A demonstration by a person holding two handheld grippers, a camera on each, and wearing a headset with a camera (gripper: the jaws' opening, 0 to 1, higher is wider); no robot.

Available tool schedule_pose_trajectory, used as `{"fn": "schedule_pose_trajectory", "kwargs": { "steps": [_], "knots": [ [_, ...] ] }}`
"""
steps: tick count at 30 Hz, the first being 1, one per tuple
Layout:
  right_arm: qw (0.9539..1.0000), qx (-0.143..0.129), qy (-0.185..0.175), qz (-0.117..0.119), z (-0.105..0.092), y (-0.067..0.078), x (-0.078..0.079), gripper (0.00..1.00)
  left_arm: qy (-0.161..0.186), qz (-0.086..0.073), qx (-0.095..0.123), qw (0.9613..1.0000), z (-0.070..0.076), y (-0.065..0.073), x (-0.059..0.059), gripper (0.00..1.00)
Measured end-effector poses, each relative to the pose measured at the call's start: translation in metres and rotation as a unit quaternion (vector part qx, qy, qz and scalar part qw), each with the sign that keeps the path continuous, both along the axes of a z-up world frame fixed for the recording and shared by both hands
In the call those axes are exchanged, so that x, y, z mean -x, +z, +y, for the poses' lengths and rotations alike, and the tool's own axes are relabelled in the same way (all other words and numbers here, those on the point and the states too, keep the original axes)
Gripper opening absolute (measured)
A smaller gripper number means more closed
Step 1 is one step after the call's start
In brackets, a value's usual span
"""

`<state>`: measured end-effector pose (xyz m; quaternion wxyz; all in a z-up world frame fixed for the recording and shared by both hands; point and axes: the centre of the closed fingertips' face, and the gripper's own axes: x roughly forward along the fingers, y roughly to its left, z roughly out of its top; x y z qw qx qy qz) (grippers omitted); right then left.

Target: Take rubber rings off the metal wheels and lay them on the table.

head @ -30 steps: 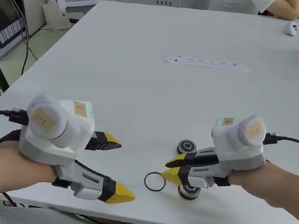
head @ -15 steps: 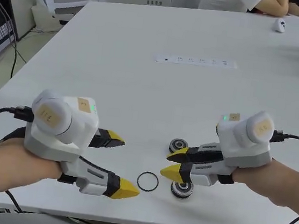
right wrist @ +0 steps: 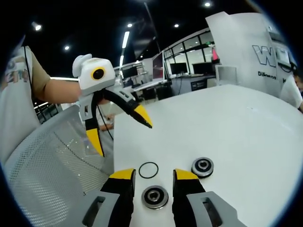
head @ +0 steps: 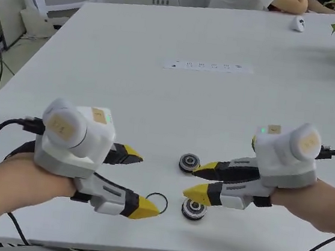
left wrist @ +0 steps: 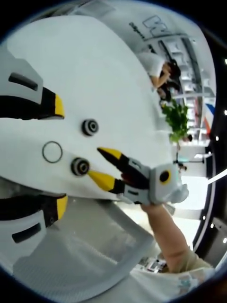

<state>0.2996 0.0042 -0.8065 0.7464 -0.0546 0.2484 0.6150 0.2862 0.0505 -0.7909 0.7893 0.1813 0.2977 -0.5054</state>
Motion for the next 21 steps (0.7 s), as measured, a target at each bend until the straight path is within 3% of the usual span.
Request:
{"fn": "schedule_pose_trajectory", "kwargs": {
  "steps": [21],
  "knots": [
    [0.9997, 0.025, -0.002, 0.0, -0.024, -0.022, 0.011, 0.29, -0.022, 0.015, -0.012, 0.9996, -0.023, -0.019, -0.009, 0.58]
  ]
}}
